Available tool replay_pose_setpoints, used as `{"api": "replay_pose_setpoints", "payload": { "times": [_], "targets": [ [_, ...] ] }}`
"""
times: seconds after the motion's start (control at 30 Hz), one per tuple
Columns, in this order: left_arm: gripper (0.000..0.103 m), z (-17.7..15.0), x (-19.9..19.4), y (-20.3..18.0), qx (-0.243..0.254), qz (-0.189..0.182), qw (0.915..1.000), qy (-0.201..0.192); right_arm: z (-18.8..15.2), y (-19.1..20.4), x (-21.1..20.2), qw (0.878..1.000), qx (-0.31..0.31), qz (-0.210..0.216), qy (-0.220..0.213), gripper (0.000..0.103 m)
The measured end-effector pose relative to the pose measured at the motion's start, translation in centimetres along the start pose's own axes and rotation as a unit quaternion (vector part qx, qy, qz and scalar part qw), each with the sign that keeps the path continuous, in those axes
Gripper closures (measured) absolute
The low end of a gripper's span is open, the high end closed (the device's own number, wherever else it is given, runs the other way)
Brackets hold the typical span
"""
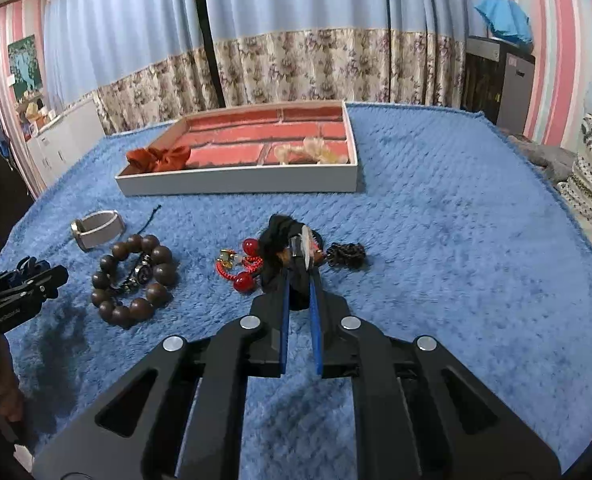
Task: Organize jewelry
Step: 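Close right gripper on the black hair tie and lift it, then carry claw clip in left tool while right tool carries black tie to tray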
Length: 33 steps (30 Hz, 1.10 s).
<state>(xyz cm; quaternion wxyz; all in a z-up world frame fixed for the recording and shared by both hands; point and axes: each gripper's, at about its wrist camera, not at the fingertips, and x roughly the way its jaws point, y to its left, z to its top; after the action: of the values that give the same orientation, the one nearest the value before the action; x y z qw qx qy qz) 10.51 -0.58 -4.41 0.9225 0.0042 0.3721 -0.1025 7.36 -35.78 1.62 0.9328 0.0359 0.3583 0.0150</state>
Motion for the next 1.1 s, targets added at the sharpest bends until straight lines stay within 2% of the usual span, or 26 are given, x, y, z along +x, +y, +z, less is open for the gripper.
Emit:
{"api": "replay_pose_setpoints", "payload": {
  "times": [0.27, 0.5, 0.73, 1.1],
  "targets": [
    [0.047, 0.4, -2.2, -0.3, -0.001, 0.005, 0.9997, -0.025, -0.2, 0.1, -2.6, 0.999, -0.009, -0.002, -0.033, 0.093],
    [0.047, 2.5, -3.6, -0.9, 0.012, 0.008, 0.9980, -0.062, 1.7, -0.5, -4.4, 0.998, -0.007, -0.004, -0.066, 0.093],
    [0.047, 6.1, -4.0, -1.3, 0.028, 0.012, 0.9942, -0.103, 4.4, -1.0, -4.7, 0.995, -0.018, -0.015, -0.095, 0.093],
    [0.047, 12.3, -2.3, -1.1, 0.029, 0.017, 0.9874, -0.155, 8.7, -0.7, -3.0, 0.992, -0.026, -0.011, -0.119, 0.093]
  ]
}}
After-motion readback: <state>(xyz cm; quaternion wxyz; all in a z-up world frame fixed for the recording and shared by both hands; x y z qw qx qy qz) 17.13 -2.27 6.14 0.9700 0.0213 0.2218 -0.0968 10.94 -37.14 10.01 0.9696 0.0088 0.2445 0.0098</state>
